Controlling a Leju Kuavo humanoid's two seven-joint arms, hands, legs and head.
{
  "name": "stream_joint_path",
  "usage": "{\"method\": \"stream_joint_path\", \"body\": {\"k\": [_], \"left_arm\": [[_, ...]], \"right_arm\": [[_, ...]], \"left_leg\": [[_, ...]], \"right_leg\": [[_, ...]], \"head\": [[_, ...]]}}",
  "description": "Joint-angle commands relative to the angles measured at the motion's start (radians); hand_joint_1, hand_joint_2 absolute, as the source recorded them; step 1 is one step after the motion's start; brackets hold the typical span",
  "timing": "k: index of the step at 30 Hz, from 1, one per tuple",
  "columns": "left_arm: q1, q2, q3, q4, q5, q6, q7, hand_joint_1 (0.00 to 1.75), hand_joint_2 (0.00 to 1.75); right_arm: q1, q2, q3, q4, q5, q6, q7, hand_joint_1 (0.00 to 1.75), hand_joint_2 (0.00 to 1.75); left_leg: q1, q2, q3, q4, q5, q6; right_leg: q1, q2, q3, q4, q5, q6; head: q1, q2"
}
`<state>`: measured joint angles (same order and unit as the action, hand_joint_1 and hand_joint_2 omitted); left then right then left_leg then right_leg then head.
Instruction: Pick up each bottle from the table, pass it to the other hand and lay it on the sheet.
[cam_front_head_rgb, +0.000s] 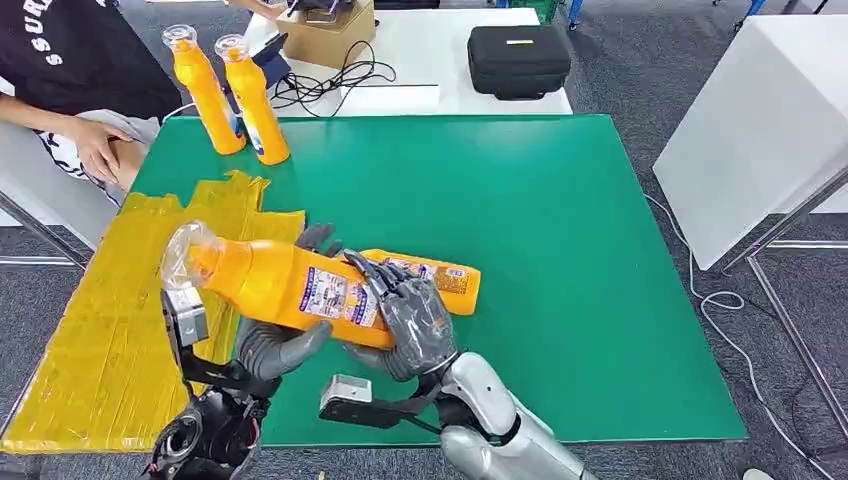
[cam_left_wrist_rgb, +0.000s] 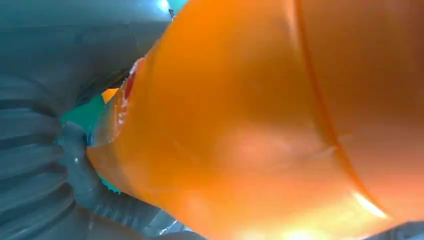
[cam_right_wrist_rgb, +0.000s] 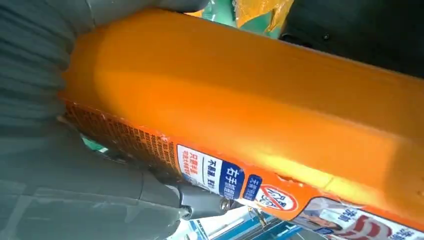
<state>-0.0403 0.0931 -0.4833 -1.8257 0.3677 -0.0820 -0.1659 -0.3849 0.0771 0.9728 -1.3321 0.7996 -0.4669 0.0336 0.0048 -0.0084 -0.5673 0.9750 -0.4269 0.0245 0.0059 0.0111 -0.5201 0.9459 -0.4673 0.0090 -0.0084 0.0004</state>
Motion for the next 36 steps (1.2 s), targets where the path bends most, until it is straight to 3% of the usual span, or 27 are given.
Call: {"method": "stream_joint_path", "body": {"k": [1,20,25,26,27,33,36], "left_arm": [[-0.06,-0.025,-0.036,0.034,0.015,-0.008,0.005,1.75,1.75],[-0.064,-0.032,-0.027,0.033,0.02,0.001,-0.008,1.75,1.75],[-0.03,-0.033,0.0,0.001,0.01,0.022,-0.03,1.75,1.75],[-0.015,-0.028,0.008,-0.011,0.004,0.028,-0.036,1.75,1.75],[0.001,-0.026,0.019,-0.024,-0.002,0.036,-0.044,1.75,1.75],[0.108,-0.028,0.105,-0.087,-0.012,0.053,-0.075,1.75,1.75],[0.135,-0.034,0.129,-0.097,-0.029,0.057,-0.087,1.75,1.75]], "right_arm": [[-0.053,0.009,0.083,0.126,0.01,0.029,0.014,1.75,1.75],[-0.056,0.017,0.077,0.145,0.0,0.034,0.015,1.75,1.75],[-0.02,0.005,-0.001,0.086,-0.123,0.038,-0.006,1.75,1.75],[-0.006,-0.012,-0.033,0.046,-0.159,0.034,-0.022,0.23,1.75],[0.013,-0.027,-0.069,-0.001,-0.203,0.033,-0.037,0.0,1.75],[0.186,-0.093,-0.347,-0.224,-0.419,0.076,-0.153,0.0,1.75],[0.247,-0.11,-0.413,-0.311,-0.456,0.084,-0.186,0.0,1.75]], "left_leg": [[0.0,-0.001,0.002,-0.001,0.0,0.0],[0.0,-0.002,0.002,-0.001,0.0,0.0],[0.0,-0.001,0.001,-0.001,0.0,0.0],[0.001,-0.002,0.003,-0.001,-0.001,0.0],[0.001,-0.002,0.005,0.0,-0.002,-0.001],[0.001,-0.003,0.005,0.0,-0.003,0.0],[0.0,-0.002,0.003,0.0,-0.002,0.0]], "right_leg": [[0.0,-0.002,0.003,-0.001,-0.001,0.001],[0.0,-0.003,0.003,-0.001,-0.001,0.001],[0.0,-0.002,0.002,-0.001,-0.001,0.001],[0.001,-0.003,0.005,-0.002,-0.001,0.002],[0.001,-0.004,0.007,-0.002,-0.002,0.002],[0.001,-0.005,0.007,-0.003,-0.003,0.003],[0.0,-0.003,0.005,-0.002,-0.002,0.002]], "head": [[0.0,0.0],[0.0,0.0],[0.0,0.0],[0.0,0.0],[0.0,0.0],[0.0,0.0],[0.0,0.0]]}}
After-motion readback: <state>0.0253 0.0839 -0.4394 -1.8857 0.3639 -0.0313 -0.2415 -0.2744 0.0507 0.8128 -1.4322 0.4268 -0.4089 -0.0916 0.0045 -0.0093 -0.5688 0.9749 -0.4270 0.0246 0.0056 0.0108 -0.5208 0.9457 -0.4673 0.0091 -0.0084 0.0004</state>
